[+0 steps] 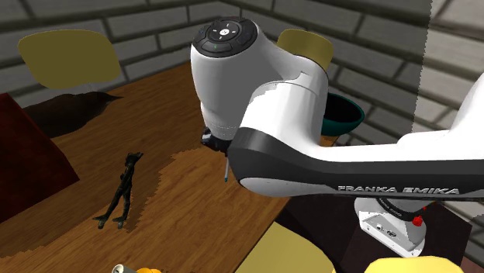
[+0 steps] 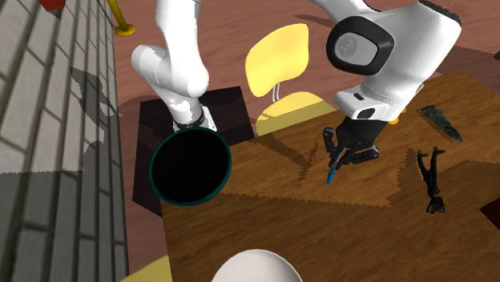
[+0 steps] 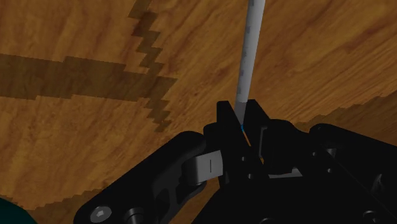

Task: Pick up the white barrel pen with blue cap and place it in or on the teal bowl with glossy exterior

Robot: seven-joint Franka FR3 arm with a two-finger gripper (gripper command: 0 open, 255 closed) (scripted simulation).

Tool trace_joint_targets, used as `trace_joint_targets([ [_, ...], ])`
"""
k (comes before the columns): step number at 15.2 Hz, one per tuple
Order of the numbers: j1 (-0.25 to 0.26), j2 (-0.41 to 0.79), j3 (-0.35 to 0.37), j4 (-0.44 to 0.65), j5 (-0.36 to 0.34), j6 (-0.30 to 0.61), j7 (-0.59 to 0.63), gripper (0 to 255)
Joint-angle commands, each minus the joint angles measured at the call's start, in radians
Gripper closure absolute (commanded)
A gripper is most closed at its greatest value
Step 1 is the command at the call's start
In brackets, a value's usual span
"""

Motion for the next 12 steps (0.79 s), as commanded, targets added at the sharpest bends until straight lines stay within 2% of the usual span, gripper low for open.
trace_joint_targets([
  [1,0.012,0.004,-0.024,0.017,-0.01,-0.027,-0.002,255],
  [12,0.049,0.019,-0.116,0.117,-0.05,-0.155,-0.01,255],
])
